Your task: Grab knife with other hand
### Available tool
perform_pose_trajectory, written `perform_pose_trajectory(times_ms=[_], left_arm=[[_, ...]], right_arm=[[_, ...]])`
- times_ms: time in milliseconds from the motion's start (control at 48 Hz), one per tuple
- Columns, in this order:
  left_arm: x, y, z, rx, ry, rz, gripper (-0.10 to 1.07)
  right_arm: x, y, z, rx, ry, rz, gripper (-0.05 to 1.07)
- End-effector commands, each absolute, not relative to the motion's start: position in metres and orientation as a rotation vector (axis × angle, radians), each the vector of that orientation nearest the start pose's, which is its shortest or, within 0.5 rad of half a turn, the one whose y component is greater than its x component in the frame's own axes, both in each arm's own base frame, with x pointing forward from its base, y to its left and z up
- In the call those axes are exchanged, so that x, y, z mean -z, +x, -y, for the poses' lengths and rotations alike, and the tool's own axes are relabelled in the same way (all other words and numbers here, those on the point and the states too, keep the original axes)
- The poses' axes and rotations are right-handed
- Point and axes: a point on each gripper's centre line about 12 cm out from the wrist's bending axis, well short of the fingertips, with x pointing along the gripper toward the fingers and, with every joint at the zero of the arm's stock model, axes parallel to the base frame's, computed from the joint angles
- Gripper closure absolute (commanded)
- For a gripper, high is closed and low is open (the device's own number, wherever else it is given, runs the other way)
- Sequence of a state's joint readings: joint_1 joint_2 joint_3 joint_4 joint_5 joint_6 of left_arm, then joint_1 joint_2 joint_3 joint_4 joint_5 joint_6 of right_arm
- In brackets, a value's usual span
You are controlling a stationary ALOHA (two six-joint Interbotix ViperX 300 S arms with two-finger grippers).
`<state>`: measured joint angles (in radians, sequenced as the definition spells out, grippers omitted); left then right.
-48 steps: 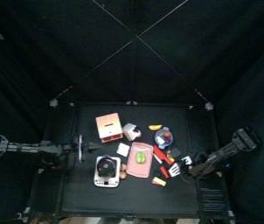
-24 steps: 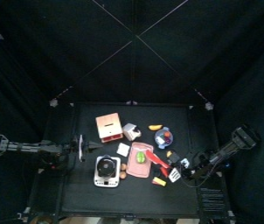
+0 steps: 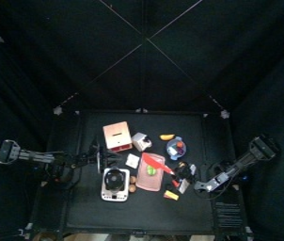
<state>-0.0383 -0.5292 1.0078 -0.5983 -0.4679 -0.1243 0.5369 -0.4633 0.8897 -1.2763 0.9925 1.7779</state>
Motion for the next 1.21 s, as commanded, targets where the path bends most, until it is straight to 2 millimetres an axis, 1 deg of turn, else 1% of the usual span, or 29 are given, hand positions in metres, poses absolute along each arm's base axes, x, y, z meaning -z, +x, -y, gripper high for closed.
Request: perform_pose_trajectory(times_ms=[0,354,583,688,958,1104,1188], left_arm=[[-0.278,0.290,-0.019,-0.237,-0.688,0.021,0.22],[-0.271,0.313,-0.027,-0.290,-0.708,0.072,0.22],[-0.259,0.321,-0.035,-0.329,-0.750,0.074,0.22],[-0.258,0.323,-0.037,-0.334,-0.770,0.096,0.22],[-0.250,0.340,-0.043,-0.328,-0.786,0.125,0.23],[-0.247,0.349,-0.043,-0.298,-0.801,0.135,0.27],[-0.246,0.349,-0.043,-0.276,-0.812,0.141,0.33]], right_arm=[[-0.254,0.260,-0.039,0.550,0.098,-0.417,0.48],[-0.256,0.276,-0.036,0.506,0.080,-0.396,0.48],[-0.257,0.283,-0.036,0.493,0.054,-0.384,0.48],[-0.258,0.285,-0.036,0.484,0.049,-0.377,0.48],[-0.257,0.292,-0.035,0.468,0.048,-0.381,0.48],[-0.255,0.293,-0.036,0.469,0.044,-0.388,0.48],[-0.255,0.294,-0.036,0.469,0.043,-0.389,0.48]])
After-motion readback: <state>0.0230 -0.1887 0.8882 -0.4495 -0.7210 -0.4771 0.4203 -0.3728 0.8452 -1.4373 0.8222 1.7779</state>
